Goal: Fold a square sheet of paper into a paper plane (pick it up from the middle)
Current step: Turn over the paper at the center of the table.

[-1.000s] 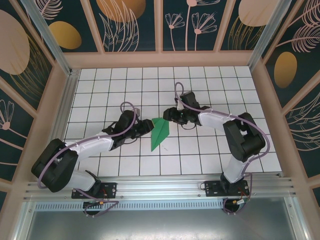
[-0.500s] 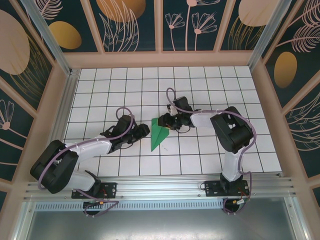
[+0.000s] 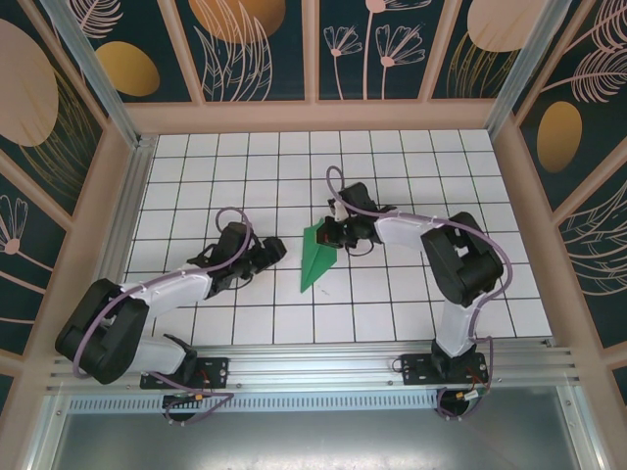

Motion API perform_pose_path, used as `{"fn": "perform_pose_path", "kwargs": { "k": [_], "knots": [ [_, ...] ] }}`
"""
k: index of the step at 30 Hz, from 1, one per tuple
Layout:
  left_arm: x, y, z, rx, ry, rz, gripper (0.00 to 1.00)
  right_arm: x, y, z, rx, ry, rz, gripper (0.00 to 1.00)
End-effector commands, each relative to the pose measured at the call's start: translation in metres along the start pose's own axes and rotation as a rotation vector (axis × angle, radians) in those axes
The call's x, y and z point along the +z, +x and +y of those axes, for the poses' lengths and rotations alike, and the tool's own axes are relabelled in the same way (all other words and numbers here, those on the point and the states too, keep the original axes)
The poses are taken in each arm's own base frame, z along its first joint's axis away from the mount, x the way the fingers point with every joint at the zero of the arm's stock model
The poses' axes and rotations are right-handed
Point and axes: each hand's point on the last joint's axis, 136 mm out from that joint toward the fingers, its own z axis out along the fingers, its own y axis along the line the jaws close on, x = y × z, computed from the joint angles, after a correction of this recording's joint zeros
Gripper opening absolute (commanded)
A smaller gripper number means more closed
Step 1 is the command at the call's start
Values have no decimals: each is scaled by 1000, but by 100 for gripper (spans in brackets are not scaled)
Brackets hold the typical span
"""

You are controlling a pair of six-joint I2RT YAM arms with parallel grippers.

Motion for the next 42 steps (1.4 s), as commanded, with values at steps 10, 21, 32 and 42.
{"fn": "perform_pose_path", "kwargs": {
  "k": [10, 21, 32, 42],
  "knots": [
    [-3, -119, 1, 32, -43, -178, 89, -135, -33, -61, -197, 829, -103, 0],
    [-34, -184, 1, -3, -42, -302, 94, -111, -60, -59, -433, 1334, -114, 1],
    [-86, -223, 2, -33, -64, -435, 97, -4, -15, -14, -589, 1218, -20, 13],
    [-106, -223, -2, -26, -74, -470, 98, 23, 4, 39, -579, 933, -19, 42]
  ]
}}
